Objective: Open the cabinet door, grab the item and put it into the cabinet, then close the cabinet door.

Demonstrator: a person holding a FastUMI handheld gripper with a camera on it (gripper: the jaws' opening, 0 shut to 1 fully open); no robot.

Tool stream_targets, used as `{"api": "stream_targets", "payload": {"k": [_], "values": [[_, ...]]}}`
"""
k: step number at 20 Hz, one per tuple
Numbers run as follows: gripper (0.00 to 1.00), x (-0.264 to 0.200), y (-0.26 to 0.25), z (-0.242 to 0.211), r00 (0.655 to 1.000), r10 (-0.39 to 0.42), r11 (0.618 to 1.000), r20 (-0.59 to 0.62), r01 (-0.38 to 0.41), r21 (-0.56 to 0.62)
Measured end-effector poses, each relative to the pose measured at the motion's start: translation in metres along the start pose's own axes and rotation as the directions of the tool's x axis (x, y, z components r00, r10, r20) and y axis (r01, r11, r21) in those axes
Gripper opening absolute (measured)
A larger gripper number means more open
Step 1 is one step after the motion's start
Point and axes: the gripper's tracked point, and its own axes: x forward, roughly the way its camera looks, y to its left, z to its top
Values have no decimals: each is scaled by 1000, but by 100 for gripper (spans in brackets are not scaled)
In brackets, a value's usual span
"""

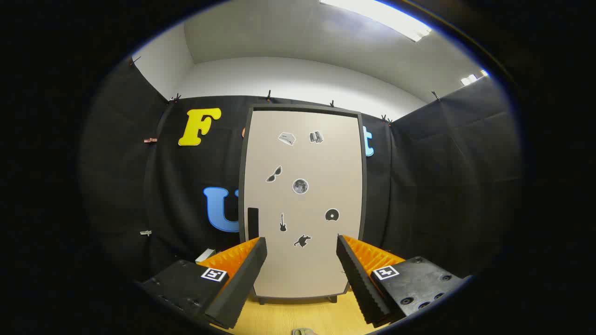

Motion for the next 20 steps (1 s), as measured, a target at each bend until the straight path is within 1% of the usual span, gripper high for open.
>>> {"api": "stream_targets", "payload": {"k": [14,20], "values": [[98,-5,-4,-5,999,-24,1000,-23,24,16],[97,0,2,-2,1000,-11,1000,-15,11,13]]}}
